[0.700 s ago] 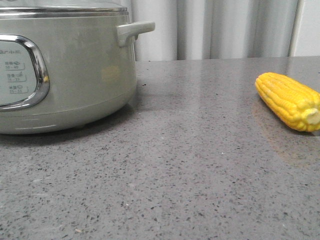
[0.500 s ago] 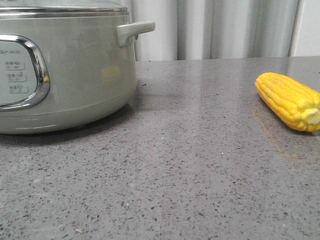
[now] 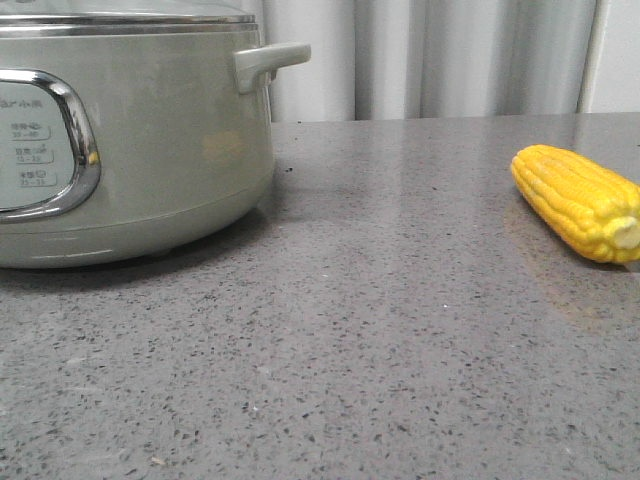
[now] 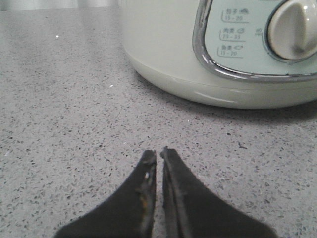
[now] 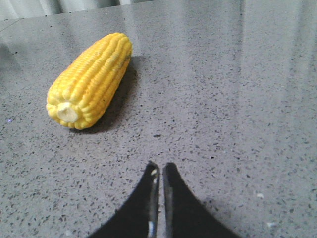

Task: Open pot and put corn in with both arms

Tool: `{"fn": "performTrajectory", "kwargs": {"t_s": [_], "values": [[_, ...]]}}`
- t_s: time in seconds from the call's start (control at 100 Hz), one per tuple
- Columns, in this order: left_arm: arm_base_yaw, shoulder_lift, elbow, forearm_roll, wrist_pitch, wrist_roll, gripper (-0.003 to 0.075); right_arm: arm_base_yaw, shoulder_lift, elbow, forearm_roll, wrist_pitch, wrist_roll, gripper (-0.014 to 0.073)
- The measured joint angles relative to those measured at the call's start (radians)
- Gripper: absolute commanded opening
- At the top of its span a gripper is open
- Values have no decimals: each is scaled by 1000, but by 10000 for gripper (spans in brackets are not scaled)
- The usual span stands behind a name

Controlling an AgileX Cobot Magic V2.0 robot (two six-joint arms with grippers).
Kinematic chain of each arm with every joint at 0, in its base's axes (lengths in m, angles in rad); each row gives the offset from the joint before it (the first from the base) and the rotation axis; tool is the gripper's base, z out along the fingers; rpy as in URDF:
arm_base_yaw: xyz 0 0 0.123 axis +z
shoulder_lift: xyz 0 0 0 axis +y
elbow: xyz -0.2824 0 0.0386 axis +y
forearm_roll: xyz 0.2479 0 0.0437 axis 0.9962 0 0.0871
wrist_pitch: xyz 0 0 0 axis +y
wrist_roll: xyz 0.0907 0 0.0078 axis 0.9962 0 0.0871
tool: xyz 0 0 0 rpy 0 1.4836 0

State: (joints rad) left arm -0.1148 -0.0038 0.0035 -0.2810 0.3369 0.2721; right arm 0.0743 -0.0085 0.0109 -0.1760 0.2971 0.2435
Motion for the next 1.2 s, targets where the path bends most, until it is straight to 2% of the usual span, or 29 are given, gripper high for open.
{"fn": "performTrajectory", "kwargs": {"t_s": [0.36, 0.5, 0.57, 0.72, 0.79, 0.91, 1.03, 1.2], "values": [[0, 0, 0, 0, 0, 0, -20, 0, 0, 0, 0, 0, 0, -67], [0, 0, 0, -23, -2, 0, -20, 0, 0, 0, 8, -66, 0, -67], [0, 0, 0, -133, -2, 0, -20, 0, 0, 0, 52, -147, 0, -67], [0, 0, 0, -556, -9, 0, -20, 0, 0, 0, 113, -274, 0, -67], [0, 0, 0, -670, -48, 0, -20, 0, 0, 0, 140, -289, 0, -67], [0, 0, 0, -772, -133, 0, -20, 0, 0, 0, 252, -323, 0, -67], [0, 0, -6, -787, -204, 4, -20, 0, 0, -2, 320, -352, 0, -67], [0, 6, -94, -645, -220, 42, -20, 0, 19, -134, 293, -208, 0, -67]]}}
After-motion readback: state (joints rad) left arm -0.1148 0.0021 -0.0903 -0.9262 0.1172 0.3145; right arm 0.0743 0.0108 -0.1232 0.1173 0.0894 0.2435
